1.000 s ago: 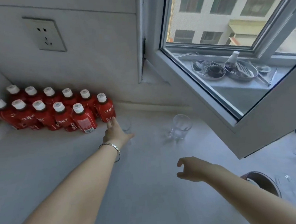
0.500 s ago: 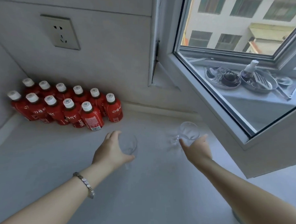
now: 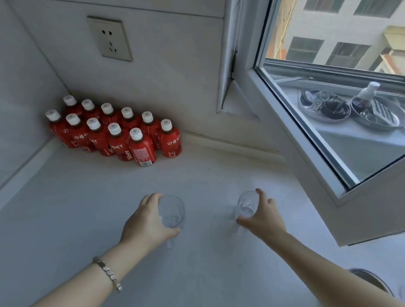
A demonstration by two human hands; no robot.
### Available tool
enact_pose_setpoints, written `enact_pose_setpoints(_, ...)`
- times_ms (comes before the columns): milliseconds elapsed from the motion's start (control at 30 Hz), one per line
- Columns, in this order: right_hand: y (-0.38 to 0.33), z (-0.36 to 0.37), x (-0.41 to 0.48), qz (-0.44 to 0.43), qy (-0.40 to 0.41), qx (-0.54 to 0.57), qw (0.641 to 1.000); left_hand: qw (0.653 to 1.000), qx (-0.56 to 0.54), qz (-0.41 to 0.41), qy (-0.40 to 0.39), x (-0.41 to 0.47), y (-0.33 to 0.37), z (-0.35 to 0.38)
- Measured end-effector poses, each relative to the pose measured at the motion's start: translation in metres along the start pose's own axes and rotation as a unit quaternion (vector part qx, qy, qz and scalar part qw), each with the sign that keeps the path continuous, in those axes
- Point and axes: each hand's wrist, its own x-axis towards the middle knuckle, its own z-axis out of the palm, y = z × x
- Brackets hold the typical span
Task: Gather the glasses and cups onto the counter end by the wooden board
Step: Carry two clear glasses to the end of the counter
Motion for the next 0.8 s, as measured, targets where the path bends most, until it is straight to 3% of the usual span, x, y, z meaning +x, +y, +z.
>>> enact_pose_setpoints(100,0.012,0.007,-0.023,-0.033,-0.063,-0.04,0.997,1.0,-0.018,-0.01,0.005,-0.015,0.005,0.007)
enact_pose_setpoints(300,0.025,0.009,-0.048,-0.111,-0.064,-0.068,0.989,0.999,-0.015,-0.027,0.029,-0.071,0.013,0.018)
enact_pose_setpoints(467,0.037,0.007,-0.079,-0.179,-0.127,-0.131,0.967,0.994,-0.043,-0.073,0.075,-0.144,0.005,0.031)
enact_pose_setpoints(633,0.023,0.014,-0.131,-0.293,-0.177,-0.191,0.92,0.981,-0.072,-0.137,0.119,-0.232,-0.02,0.039)
enact_pose_setpoints(800,-0.014,0.037,-0.205,-0.418,-0.215,-0.238,0.85,0.952,-0.106,-0.214,0.19,-0.329,-0.059,0.043)
